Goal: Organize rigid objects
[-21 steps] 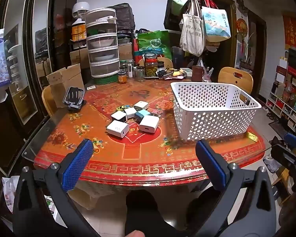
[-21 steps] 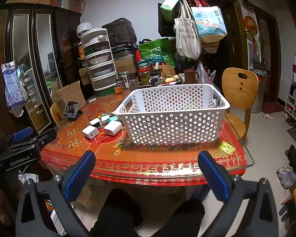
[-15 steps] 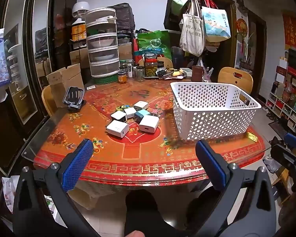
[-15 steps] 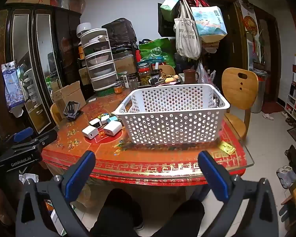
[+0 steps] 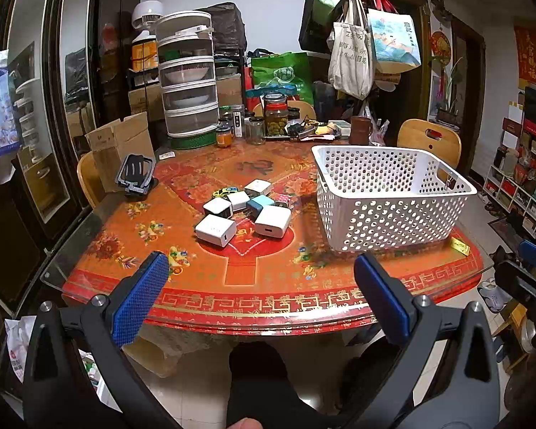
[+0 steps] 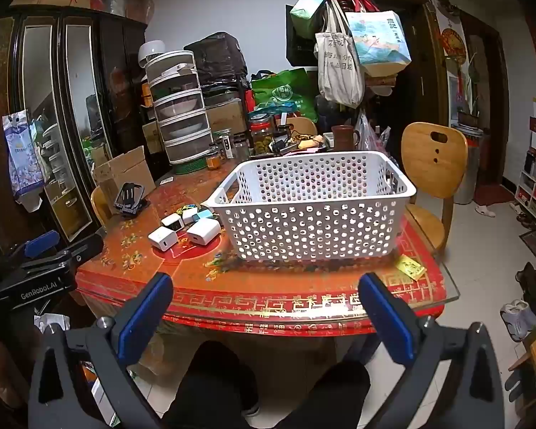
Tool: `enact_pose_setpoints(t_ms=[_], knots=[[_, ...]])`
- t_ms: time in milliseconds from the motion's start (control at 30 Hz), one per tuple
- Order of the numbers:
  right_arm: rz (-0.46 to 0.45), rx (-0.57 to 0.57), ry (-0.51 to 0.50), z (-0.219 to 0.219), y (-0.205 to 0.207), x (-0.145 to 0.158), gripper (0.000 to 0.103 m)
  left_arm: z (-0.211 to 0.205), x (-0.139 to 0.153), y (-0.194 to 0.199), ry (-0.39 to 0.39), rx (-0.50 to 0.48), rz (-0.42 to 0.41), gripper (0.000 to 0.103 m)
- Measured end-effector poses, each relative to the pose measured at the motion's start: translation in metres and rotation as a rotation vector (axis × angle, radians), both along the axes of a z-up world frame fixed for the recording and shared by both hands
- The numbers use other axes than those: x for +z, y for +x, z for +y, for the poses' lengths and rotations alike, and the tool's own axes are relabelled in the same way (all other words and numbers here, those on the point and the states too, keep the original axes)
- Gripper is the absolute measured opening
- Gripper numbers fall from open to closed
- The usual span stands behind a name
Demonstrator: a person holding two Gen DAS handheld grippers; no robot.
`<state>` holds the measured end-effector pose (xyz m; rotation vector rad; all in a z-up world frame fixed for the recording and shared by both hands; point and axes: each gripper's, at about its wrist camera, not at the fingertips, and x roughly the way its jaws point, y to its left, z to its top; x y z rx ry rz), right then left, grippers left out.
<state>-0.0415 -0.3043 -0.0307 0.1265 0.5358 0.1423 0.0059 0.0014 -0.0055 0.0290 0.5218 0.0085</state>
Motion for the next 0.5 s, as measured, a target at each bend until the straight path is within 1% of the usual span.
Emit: enact_pose_setpoints(t_ms=[500], knots=[[0.001,0.000,-0.001,0.0002,-0.0001,0.0003,0.103,0.0008,-0.0007,0.0005,0.002,-0.002,0.001,0.102]])
